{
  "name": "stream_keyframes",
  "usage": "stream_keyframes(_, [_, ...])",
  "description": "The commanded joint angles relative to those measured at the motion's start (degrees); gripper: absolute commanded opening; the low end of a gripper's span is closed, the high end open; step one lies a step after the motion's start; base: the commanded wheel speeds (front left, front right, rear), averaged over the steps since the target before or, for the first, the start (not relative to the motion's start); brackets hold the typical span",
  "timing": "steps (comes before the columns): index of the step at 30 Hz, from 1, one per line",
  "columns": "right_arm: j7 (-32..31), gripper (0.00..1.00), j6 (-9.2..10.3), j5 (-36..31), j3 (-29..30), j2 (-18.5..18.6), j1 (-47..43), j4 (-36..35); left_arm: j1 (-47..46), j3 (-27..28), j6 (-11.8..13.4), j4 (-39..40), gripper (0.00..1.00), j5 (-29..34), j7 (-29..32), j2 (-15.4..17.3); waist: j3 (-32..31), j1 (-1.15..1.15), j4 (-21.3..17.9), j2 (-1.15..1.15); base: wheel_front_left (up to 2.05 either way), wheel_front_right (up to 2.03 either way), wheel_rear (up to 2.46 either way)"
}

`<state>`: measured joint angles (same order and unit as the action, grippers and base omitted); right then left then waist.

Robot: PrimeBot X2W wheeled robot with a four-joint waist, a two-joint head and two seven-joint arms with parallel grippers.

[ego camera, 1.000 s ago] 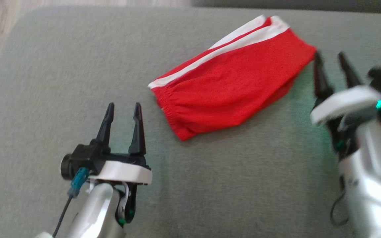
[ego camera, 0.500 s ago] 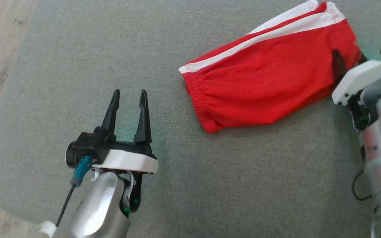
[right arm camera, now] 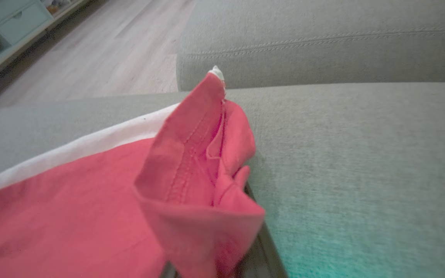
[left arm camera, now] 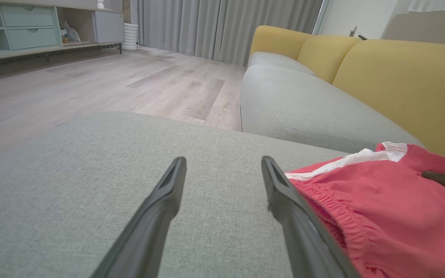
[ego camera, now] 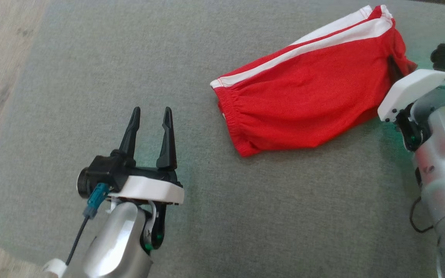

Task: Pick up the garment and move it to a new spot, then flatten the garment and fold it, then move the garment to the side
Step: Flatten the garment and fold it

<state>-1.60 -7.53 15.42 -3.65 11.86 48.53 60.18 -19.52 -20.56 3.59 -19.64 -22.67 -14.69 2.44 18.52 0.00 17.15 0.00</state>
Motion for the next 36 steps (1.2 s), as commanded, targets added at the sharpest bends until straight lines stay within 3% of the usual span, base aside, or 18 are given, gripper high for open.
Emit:
stream_keyframes(1, [1.7, 0.0, 0.04, 0.8, -1.1, -0.2, 0.1, -1.7, -0.3, 1.9, 0.4, 1.4, 1.0, 0.5, -0.3, 0.4, -1.1, 0.0, -1.0, 0.0, 0.0, 0.0, 0.0])
stream_keyframes(12, [11.4, 0.0, 0.04, 10.6, 4.2, -1.7, -12.2, -6.0, 2.9, 3.3, -0.3, 0.5, 1.0, 1.0, -0.3, 0.4, -7.7, 0.0, -7.1, 0.0, 0.0, 0.0, 0.0])
stream_keyframes(24, [15.9, 0.0, 0.04, 7.4, 11.0, -6.1, -19.6, -12.0, 6.0, 4.4, -1.1, -1.0, 1.0, 3.3, -0.3, 0.4, -11.0, 0.0, -10.8, 0.0, 0.0, 0.0, 0.0])
stream_keyframes(36, [16.3, 0.0, 0.04, 5.8, 11.6, -7.8, -19.8, -14.3, 6.0, 4.2, -1.7, -1.7, 1.0, 3.8, -0.3, 0.4, -11.5, 0.0, -9.1, 0.0, 0.0, 0.0, 0.0])
